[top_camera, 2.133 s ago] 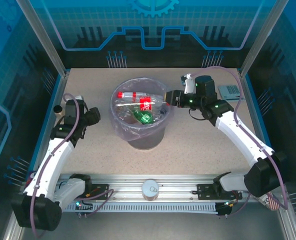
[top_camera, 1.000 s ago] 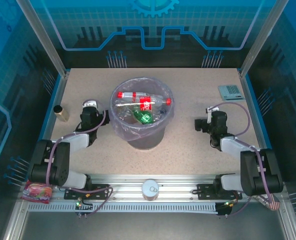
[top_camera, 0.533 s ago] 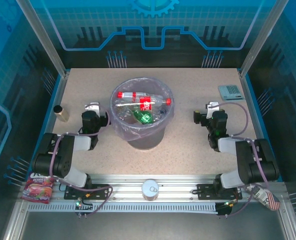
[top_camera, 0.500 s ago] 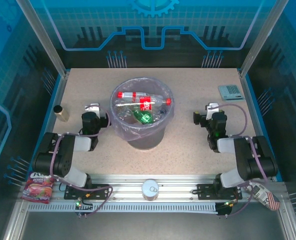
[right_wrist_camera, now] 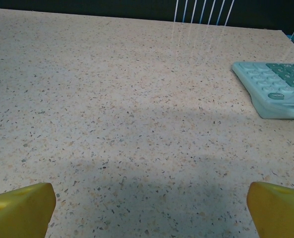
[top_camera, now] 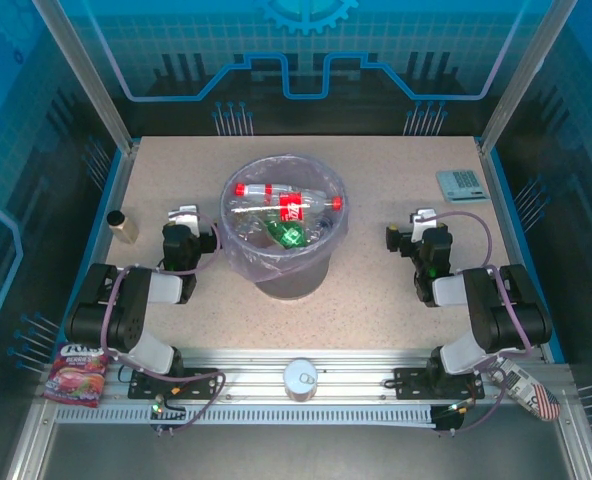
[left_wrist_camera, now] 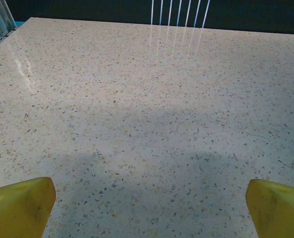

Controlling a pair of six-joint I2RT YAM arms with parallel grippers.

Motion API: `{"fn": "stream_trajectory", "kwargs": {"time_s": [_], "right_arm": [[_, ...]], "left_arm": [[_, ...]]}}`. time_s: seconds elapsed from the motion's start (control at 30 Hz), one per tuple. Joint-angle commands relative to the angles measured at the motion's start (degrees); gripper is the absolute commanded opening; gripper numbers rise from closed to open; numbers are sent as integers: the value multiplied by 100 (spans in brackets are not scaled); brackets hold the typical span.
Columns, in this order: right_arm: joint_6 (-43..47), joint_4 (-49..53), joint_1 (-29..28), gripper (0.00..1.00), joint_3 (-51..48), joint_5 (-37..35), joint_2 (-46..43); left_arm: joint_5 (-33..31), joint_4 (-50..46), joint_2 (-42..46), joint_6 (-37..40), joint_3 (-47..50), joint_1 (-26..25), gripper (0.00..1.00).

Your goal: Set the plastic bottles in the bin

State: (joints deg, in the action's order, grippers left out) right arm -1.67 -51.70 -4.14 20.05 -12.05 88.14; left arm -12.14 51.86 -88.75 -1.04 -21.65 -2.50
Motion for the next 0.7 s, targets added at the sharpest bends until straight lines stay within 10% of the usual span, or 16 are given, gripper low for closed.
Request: {"fn": "stream_trajectory", "kwargs": {"time_s": [0.0, 0.67], "right_arm": [[-9, -255, -52, 100, 106, -161, 19], [18, -252, -93, 100, 117, -233, 35]], "left_arm": [[90, 211, -33, 77, 18, 53, 99], [89, 218, -32, 77, 14, 48, 99]]}}
